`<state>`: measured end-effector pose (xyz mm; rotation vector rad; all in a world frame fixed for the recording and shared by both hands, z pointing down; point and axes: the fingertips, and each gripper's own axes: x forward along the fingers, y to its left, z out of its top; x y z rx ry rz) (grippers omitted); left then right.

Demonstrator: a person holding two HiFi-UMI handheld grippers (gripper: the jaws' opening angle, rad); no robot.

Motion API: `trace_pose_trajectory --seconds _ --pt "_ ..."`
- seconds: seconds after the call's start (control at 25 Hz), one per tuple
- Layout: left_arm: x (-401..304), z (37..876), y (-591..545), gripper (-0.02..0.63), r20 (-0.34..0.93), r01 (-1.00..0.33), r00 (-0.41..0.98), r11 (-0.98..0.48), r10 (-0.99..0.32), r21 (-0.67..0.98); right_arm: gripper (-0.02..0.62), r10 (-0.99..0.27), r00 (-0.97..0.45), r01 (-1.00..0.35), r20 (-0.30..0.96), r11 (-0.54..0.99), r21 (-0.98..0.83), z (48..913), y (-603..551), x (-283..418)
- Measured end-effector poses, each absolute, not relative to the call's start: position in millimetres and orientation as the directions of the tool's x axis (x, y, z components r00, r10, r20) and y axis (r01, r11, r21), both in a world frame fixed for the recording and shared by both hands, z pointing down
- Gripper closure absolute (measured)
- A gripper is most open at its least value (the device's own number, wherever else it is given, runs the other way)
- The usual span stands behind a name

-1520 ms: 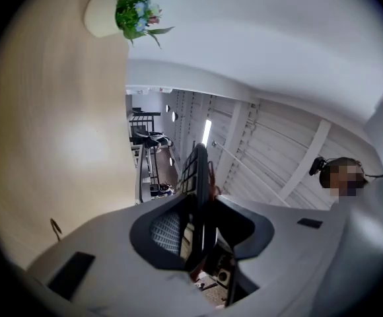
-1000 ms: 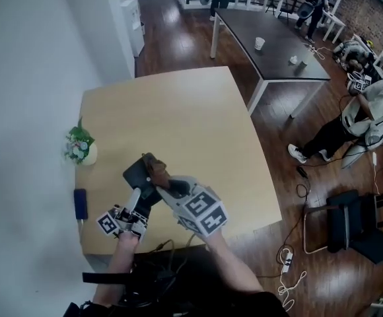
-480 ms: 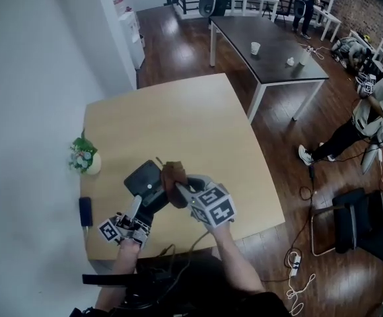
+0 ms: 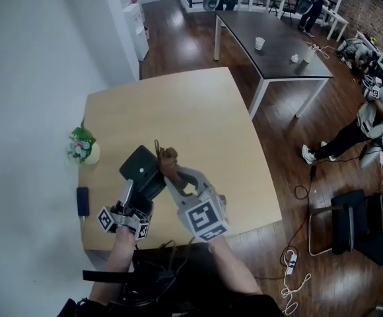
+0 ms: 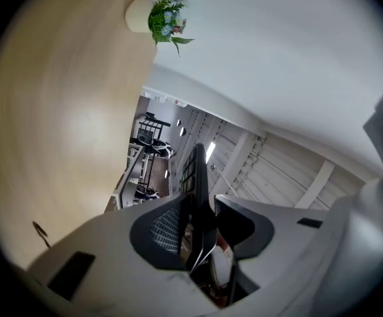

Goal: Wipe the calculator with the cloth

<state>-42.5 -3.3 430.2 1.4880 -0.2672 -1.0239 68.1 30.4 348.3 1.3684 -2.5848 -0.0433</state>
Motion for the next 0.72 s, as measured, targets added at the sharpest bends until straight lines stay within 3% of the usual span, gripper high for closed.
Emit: trace_pose_trajectory --seconds 0.2,0.36,0.48,0.6,0.72 --pt "-26 416 1 0.489 -0.455 0.405 0.567 -0.248 -0.687 0.880 0.529 -0.711 -0.630 -0.677 0.312 0.700 0.226 385 51 11" --pt "-28 411 1 0.489 -0.472 0.412 0.549 -0.268 -0.690 0.871 0.529 -0.629 -0.694 -0.605 0.351 0.773 0.192 402 79 -4" --pt "-34 409 1 0.491 -0.490 0.421 0.528 -0.287 -0.693 0.860 0.529 -0.561 -0.692 -0.552 0.454 0.817 0.167 432 100 1" --pt "-37 407 0 0.489 -0.496 0.405 0.533 -0.308 -0.685 0.861 0.529 -0.532 -0.652 -0.585 0.540 0.806 0.088 464 113 31" --pt "-42 405 -1 0.489 -0.498 0.395 0.533 -0.319 -0.684 0.861 0.529 -0.620 -0.648 -0.718 0.442 0.691 -0.083 443 96 76"
